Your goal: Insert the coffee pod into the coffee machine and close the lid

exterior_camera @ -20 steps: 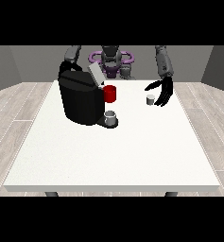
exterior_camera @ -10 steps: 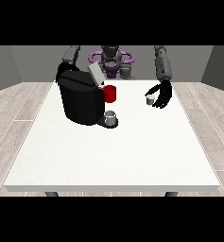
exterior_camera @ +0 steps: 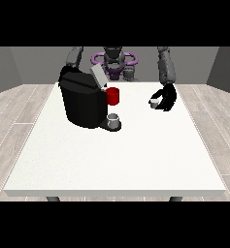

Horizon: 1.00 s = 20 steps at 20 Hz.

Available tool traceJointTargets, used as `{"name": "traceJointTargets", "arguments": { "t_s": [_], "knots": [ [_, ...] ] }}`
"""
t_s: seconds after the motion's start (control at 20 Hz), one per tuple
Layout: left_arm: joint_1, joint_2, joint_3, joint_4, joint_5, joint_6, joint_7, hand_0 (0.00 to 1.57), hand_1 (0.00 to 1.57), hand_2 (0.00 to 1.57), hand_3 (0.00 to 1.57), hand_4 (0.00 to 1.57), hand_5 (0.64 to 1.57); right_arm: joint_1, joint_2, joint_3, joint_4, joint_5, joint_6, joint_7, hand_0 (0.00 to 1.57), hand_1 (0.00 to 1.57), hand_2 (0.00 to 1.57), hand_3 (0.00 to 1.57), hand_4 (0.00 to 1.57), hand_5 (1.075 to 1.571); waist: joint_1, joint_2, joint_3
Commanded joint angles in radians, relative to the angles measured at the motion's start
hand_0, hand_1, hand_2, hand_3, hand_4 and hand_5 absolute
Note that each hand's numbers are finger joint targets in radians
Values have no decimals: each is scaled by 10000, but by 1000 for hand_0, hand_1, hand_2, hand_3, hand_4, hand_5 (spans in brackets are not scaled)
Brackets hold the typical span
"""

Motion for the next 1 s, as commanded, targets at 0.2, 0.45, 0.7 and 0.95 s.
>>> {"name": "traceJointTargets", "arguments": {
  "t_s": [0.2,0.45,0.7,0.95],
  "knots": [
    [-691,103,78,731,-507,358,-311,1225,1225,1358,1305,473,1571,-246,96,179,-52,33,-7,131,0,0,0,0,414,1571,-148,349,-19],
    [-958,-8,-294,16,-390,-1072,-480,1477,1477,1470,1410,632,1571,123,-73,-220,496,-288,152,269,0,0,0,0,429,1571,50,-883,-12],
    [-1665,-151,-452,-710,-327,-2110,-66,1323,1323,1383,1352,581,1571,-124,-152,-451,1623,-127,-7,-235,0,0,0,0,493,1571,595,-1054,-10],
    [-2283,-55,-486,-977,-455,-2429,113,1235,1235,1323,1291,571,1571,-187,-307,-588,1556,-482,410,-314,0,0,0,0,443,1571,154,-1078,-10]
  ]
}}
